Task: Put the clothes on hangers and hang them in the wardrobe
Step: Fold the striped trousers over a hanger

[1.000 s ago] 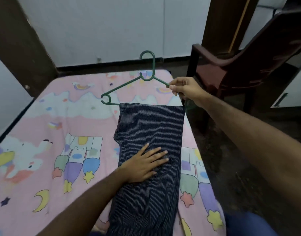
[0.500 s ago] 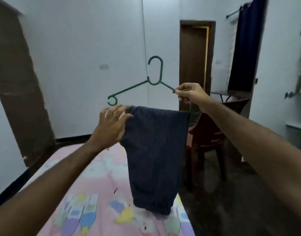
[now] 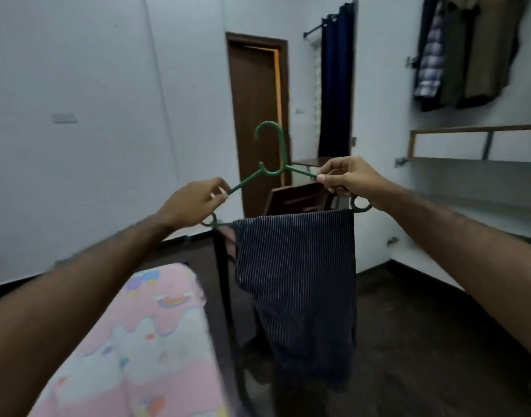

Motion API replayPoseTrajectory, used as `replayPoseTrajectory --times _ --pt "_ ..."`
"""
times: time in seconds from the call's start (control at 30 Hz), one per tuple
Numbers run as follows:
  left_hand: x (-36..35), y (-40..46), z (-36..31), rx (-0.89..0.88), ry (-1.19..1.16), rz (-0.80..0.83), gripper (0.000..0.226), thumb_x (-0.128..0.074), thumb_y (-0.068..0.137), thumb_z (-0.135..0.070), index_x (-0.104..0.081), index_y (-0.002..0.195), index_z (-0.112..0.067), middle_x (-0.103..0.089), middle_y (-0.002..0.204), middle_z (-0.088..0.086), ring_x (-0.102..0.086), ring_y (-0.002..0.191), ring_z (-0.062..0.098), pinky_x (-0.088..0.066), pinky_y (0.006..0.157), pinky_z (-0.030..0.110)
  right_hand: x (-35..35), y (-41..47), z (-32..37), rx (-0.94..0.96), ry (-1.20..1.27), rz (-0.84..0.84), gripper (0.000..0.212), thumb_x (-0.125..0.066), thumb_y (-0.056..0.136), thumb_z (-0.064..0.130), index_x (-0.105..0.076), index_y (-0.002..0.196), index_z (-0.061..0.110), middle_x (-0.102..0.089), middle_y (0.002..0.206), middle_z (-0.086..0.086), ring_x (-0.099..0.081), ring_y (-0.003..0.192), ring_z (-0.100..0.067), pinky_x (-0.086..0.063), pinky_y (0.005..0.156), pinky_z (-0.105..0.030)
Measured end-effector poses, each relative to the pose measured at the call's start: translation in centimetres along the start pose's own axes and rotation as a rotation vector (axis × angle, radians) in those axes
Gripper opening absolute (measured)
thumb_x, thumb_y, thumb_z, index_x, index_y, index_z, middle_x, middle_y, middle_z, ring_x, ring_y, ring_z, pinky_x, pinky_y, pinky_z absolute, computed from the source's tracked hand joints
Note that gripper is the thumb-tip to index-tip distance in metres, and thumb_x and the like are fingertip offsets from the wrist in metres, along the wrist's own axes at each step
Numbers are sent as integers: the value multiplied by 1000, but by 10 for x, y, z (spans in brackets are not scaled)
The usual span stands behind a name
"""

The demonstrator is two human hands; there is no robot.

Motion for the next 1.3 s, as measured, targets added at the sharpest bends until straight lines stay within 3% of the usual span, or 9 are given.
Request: replayPoseTrajectory --times 0.2,0.33,0.53,0.7,0.77,0.9,1.03,1.17,1.3 --pt "-1 186 -117 -188 -353 141 21 -49 106 -27 -51 87 -17 -56 60 -4 -58 51 7 -50 55 29 196 61 15 -40 -105 -75 20 -67 97 13 -68 100 -6 -60 65 -7 -45 51 -10 -34 47 -18" --pt "59 300 -213 -219 -540 131 21 -52 105 -21 -50 85 -14 -50 57 -11 -44 50 1 -39 49 19 331 100 82 -78 -217 -106 15 -61 100 9 -65 99 -5 -68 76 -8 -59 69 -15 -45 69 -26" --pt "151 428 -321 -298 -770 206 13 -55 102 -12 -56 94 -3 -47 62 -1 -44 50 11 -36 46 20 489 137 195 -122 -321 -346 8 -56 102 2 -60 95 2 -63 78 -6 -62 65 0 -50 74 -24" --pt "187 491 -346 -266 -898 71 14 -51 103 -8 -58 95 0 -45 64 4 -39 51 13 -33 47 21 548 172 255 -123 -564 -496 10 -62 99 24 -63 90 26 -69 93 -7 -60 87 -19 -49 90 -55" --pt "191 517 -352 -247 -973 31 15 -52 103 -10 -60 90 -6 -41 60 -3 -35 50 11 -32 45 20 560 181 279 -100 -766 -588 7 -64 97 29 -64 104 29 -67 106 2 -61 102 -20 -48 96 -50" --pt "196 564 -372 -279 -968 -29 17 -57 96 -25 -63 81 -25 -39 58 -9 -37 51 9 -40 43 28 557 189 282 -108 -1020 -583 67 -67 92 33 -37 152 25 -39 152 0 -37 138 -25 -33 115 -50" --pt "188 609 -383 -308 -866 -83 16 -59 99 -15 -65 84 -15 -45 59 -5 -42 55 11 -47 54 38 571 203 254 -149 -1089 -589 78 -65 94 40 -23 157 25 -19 164 3 -20 150 -22 -23 122 -55" --pt "165 659 -378 -334 -844 -102 16 -60 98 -16 -66 83 -13 -50 57 -7 -40 52 7 -37 58 31 590 233 220 -168 -1106 -547 84 -60 97 46 -10 161 27 -8 169 4 -11 154 -20 -20 123 -57" --pt "142 726 -369 -376 -817 -126 17 -60 99 -19 -68 83 -17 -59 64 0 -48 59 12 -40 60 32 611 279 185 -205 -1291 -466 96 -59 97 52 7 162 28 14 170 2 4 157 -23 -6 126 -49"
Point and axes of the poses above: each hand's wrist, its own y-axis towards the middle knuckle, its own x-axis out of the back of the hand, z = x × y, the point moved 6 cm from there along y, towards the middle knuckle
